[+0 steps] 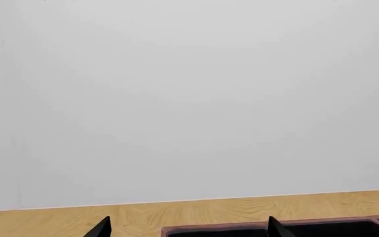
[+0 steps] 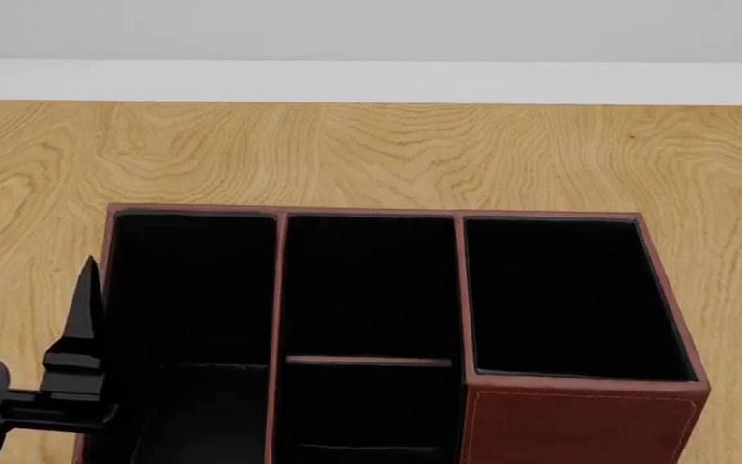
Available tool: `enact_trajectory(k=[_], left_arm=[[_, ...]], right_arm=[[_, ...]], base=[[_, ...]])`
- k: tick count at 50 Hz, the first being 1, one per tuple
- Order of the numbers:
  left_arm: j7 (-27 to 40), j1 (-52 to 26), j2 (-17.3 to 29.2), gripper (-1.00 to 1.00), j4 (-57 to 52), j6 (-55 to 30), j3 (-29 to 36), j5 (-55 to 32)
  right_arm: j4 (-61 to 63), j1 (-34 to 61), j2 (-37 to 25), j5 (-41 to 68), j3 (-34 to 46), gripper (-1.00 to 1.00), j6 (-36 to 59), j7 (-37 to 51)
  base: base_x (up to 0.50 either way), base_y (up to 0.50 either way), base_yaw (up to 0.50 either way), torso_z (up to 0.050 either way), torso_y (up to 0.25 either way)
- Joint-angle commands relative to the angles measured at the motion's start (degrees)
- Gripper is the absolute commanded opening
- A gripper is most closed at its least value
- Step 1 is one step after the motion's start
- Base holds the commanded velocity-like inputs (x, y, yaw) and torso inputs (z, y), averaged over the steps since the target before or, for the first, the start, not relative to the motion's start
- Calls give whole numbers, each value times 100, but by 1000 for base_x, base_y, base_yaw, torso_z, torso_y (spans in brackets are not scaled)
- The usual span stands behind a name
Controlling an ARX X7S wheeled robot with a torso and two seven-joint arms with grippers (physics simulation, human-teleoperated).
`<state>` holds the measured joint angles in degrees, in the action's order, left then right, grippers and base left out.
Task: Pick up the white mug and place it to the right of the caddy.
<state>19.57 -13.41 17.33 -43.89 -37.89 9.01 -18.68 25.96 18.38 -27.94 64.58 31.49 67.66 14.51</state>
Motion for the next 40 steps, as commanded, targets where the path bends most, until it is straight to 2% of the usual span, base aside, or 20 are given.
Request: enact_trajectory(k=[1,34,40], left_arm=[[61,-16,38,100,-125,-56,-120,-88],[250,-51,139,100,-434,-175,-313,-233],[424,20,213,100,-933,-318,-632,-358]], right_arm=[[294,24,-46,50,-17,-100,27,157],[1342,153,-177,1124,-349,-100,444,1293],[1439,186,-219,1311,-411,-100,459,1447]], base=[[0,0,0,0,0],[0,0,0,0,0],[0,0,0,0,0]])
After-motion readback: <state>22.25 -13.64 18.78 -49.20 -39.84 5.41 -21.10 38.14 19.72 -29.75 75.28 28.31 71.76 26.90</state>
